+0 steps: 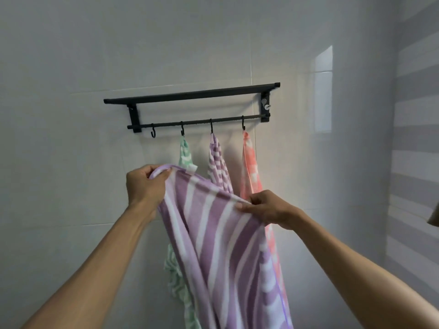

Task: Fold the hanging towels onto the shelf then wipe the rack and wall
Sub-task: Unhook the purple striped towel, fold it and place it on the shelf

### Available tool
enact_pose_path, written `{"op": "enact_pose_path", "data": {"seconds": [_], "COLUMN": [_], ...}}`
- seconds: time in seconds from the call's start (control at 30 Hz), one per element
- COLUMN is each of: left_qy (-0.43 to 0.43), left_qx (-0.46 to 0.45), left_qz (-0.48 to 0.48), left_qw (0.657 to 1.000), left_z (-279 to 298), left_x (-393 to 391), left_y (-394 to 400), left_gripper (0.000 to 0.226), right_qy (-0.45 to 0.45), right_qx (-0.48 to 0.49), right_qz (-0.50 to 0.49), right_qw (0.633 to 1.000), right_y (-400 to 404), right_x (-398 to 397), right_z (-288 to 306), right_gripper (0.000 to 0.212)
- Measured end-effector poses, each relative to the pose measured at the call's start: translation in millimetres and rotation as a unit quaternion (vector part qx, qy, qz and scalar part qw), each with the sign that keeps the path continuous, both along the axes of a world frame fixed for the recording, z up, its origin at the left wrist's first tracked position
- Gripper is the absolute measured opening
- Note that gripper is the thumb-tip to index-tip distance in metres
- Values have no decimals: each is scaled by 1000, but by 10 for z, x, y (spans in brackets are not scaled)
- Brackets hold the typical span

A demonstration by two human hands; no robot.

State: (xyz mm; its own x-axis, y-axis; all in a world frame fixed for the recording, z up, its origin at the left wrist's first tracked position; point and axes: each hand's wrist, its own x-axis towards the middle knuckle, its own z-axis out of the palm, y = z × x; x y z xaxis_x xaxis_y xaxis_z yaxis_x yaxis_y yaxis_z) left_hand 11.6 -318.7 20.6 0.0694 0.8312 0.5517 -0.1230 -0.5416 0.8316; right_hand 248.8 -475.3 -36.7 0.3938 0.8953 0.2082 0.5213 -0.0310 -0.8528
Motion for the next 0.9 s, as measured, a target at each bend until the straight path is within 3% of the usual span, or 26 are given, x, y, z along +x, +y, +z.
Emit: {"op": "enact_pose_path", "data": {"seconds": [0.07, 0.17, 0.27, 0.4, 0.47, 0.5, 0.6, 0.67, 0.77, 0.83, 0.9], "left_qy": [-7, 18, 79, 221, 251, 243, 168, 122, 72, 76, 120], "left_qx": [-22, -48, -24, 74, 108, 119, 115, 92, 46, 33, 40], "left_qz": [27, 25, -72, -218, -266, -250, -165, -143, -61, -4, 22], "left_qw": [999, 998, 994, 948, 924, 930, 965, 978, 995, 997, 992], "left_z": [6, -62, -83, -89, -115, -121, -120, -67, 54, 90, 52], "left_x": [-111, -205, -166, 20, 122, 147, 162, 133, 64, -3, -59], "left_y": [146, 282, 177, -111, -113, -108, -1, 45, 176, 314, 406], "left_gripper": [19, 15, 17, 63, 40, 26, 29, 16, 18, 15, 19], "right_qy": [12, 62, 20, -46, -62, -66, -50, -54, -44, 12, 76], "right_qx": [22, 137, 206, 207, 215, 214, 170, 81, -35, -20, 70], "right_qz": [-17, -53, -76, -37, -13, -3, 7, 16, 25, -18, -76], "right_qw": [1000, 987, 975, 976, 975, 975, 984, 995, 998, 1000, 992], "right_y": [-13, 43, 152, 354, 410, 421, 384, 307, 184, 125, 106], "right_x": [4, -49, -248, -610, -724, -757, -708, -600, -380, -277, -233], "right_z": [-51, -25, 132, 412, 511, 547, 567, 497, 208, 40, -23], "right_gripper": [50, 45, 23, 12, 16, 19, 33, 40, 37, 38, 38]}}
